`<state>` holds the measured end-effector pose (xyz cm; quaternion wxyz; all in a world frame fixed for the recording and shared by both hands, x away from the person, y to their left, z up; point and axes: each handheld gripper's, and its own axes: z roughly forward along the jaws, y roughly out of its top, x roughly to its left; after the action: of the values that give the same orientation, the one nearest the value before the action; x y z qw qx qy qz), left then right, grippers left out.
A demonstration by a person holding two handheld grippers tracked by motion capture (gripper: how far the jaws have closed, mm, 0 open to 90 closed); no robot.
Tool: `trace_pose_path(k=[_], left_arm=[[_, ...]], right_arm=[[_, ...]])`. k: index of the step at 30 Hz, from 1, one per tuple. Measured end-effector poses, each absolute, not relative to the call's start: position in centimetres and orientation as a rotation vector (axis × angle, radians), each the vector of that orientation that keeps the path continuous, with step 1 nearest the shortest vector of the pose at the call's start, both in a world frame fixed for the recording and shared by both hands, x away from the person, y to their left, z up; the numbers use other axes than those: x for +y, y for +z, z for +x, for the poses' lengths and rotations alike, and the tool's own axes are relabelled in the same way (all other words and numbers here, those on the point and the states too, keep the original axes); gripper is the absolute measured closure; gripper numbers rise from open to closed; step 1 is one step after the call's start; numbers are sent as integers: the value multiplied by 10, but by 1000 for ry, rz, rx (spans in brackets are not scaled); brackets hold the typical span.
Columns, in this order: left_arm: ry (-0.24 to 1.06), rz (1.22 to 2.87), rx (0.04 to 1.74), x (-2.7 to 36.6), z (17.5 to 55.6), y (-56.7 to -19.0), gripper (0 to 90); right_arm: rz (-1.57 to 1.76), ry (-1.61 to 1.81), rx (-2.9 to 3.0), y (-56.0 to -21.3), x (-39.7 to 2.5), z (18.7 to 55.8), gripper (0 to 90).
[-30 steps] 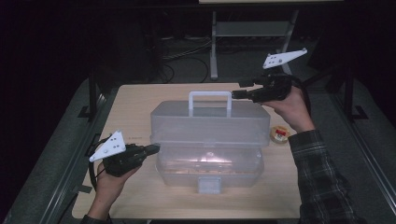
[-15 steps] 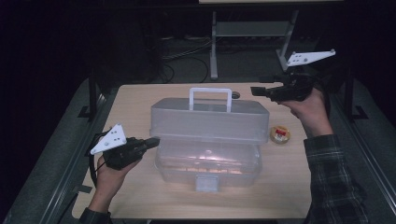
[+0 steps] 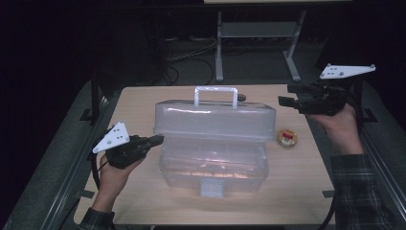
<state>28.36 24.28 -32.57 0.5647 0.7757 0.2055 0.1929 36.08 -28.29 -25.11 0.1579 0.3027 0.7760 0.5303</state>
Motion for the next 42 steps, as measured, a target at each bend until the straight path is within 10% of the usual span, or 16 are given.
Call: trace_pose_path(k=[42], left_arm=[[496,1802,460,238,311,-302,898]], right_arm=[[872,1463,2280,-308,-263,314,367]])
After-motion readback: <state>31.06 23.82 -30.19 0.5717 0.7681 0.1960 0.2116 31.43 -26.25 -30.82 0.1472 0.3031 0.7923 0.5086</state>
